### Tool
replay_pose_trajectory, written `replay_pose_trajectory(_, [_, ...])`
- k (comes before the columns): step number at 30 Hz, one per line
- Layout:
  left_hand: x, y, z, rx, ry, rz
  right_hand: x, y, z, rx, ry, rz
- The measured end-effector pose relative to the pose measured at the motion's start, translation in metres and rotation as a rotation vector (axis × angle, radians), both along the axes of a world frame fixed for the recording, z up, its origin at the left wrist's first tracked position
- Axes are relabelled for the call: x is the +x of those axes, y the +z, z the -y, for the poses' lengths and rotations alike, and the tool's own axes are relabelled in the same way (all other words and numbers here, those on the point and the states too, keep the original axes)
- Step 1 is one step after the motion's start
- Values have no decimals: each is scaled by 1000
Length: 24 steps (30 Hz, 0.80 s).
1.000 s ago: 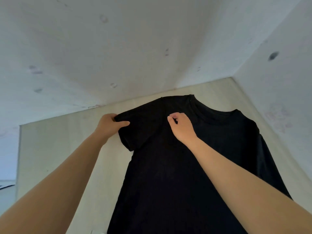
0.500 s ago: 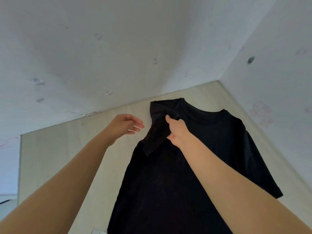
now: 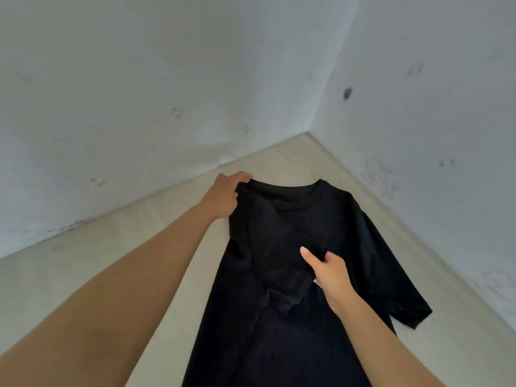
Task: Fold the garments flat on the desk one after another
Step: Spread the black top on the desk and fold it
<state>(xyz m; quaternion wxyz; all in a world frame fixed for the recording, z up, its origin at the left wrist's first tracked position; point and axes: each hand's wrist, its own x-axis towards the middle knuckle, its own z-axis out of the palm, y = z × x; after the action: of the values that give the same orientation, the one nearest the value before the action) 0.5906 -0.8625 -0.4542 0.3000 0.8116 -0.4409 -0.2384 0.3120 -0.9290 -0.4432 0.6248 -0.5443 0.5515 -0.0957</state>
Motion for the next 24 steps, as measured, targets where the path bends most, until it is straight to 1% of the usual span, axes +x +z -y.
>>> replay_pose_trajectory(2, [14,-2,14,136,-93,54,-7,-9,-3,9,12,27])
replay_pose_trajectory(5, [32,0,28,353,-180,221,-14,-17,-6,-22,33,20])
replay_pose_trajectory(7, [39,4,31,469,-204,300,-13,-14,-8,-147,80,4])
replay_pose_trajectory(8, [39,5,34,473,-208,283,-13,-11,-10,-238,104,5])
replay_pose_trajectory(10, [40,7,35,369,-140,203,-11,-5,-11,-394,143,14])
replay_pose_trajectory(11, [40,7,36,318,-99,194,-10,-5,-10,-439,151,8])
replay_pose_trajectory(14, [33,1,37,265,-19,298,-10,-12,1,-469,199,-131])
replay_pose_trajectory(15, [27,-3,35,266,0,322,-10,-14,5,-471,215,-186])
replay_pose_trajectory(17, [12,-9,27,250,40,311,-12,-15,8,-460,222,-246])
replay_pose_trajectory(22, [-35,-5,-17,125,82,320,-28,-12,-1,-356,139,-234])
replay_pose_trajectory(24, [-62,-1,-43,58,103,281,-38,-16,-13,-289,93,-199])
